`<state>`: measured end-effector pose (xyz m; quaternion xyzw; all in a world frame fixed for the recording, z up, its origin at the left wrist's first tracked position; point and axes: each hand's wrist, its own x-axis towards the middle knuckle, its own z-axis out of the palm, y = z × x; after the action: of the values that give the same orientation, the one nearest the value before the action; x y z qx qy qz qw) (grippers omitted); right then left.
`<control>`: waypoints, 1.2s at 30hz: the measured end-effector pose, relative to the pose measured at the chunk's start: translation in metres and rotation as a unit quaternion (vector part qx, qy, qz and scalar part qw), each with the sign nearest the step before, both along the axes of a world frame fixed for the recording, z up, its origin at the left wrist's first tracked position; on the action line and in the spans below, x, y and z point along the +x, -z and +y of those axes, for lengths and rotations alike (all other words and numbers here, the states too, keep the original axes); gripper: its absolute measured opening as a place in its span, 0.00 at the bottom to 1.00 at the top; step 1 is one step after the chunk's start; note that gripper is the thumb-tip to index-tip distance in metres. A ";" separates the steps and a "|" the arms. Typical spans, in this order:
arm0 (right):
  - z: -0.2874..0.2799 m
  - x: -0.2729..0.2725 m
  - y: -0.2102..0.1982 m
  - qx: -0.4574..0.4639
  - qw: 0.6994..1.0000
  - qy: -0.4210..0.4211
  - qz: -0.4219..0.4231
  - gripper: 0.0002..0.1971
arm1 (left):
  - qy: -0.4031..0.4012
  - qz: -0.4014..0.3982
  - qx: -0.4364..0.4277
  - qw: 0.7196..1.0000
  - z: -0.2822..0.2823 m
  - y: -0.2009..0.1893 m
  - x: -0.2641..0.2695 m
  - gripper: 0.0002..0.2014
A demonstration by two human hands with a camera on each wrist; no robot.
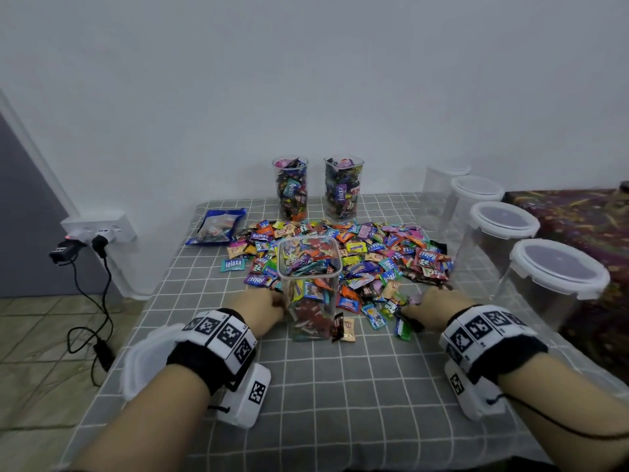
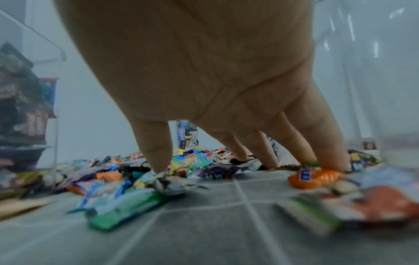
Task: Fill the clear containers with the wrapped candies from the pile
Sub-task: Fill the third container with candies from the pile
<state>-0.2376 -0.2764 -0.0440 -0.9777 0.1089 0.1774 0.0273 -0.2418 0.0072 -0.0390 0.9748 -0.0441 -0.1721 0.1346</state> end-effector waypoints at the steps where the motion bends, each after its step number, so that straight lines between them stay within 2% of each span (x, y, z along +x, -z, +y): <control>1: 0.004 0.000 -0.003 0.000 1.000 -0.012 -0.001 0.26 | 0.001 -0.001 0.001 1.000 0.000 0.000 0.000 0.15; 6: 0.022 0.003 0.001 0.126 0.991 -0.028 -0.034 0.26 | 0.001 0.000 0.004 1.000 0.000 0.000 -0.001 0.15; 9: 0.016 0.002 0.000 0.084 0.993 0.005 -0.082 0.34 | 0.001 0.003 0.005 1.000 -0.001 -0.002 -0.003 0.16; 12: 0.001 0.001 -0.001 0.049 0.995 0.070 -0.042 0.39 | -0.001 0.000 0.007 1.000 -0.001 -0.001 -0.004 0.16; 14: -0.004 0.000 -0.003 0.065 0.996 0.064 -0.008 0.34 | 0.000 0.001 0.008 1.000 0.000 0.000 -0.003 0.16; 17: 0.005 -0.003 -0.009 0.066 0.997 0.000 0.027 0.27 | -0.005 0.002 0.012 1.000 -0.001 0.000 -0.002 0.16; 19: 0.019 -0.003 -0.012 0.063 0.997 -0.036 0.032 0.27 | -0.009 0.001 0.013 1.000 -0.003 -0.001 -0.002 0.16; 24: 0.046 -0.001 -0.022 0.175 0.982 -0.067 0.010 0.26 | -0.012 0.006 0.006 1.000 -0.006 -0.004 -0.003 0.15; 26: 0.044 -0.002 -0.031 0.140 0.986 -0.091 -0.030 0.25 | -0.008 0.005 0.005 1.000 -0.003 -0.004 -0.003 0.15; 28: 0.036 -0.004 -0.041 0.088 0.988 -0.120 -0.050 0.15 | 0.008 0.008 0.022 1.000 0.001 -0.003 -0.002 0.15; 30: 0.029 -0.005 -0.046 0.081 0.984 -0.159 0.014 0.12 | 0.036 0.036 0.049 0.998 0.002 -0.004 -0.001 0.16; 33: 0.027 -0.006 -0.037 0.138 0.962 -0.147 0.185 0.07 | 0.046 0.085 0.037 0.995 0.001 -0.002 0.001 0.14; 34: 0.029 -0.005 -0.033 0.140 0.956 -0.143 0.214 0.06 | 0.042 0.090 0.033 0.995 0.000 -0.001 0.002 0.14; 36: 0.033 0.000 -0.026 0.141 0.954 -0.147 0.219 0.08 | 0.034 0.088 0.033 0.995 -0.001 0.000 0.004 0.14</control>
<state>-0.2372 -0.2435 -0.0183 -0.9064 -0.0591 0.4025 0.1137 -0.2378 0.0065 -0.0385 0.9577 -0.0596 -0.2633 0.0996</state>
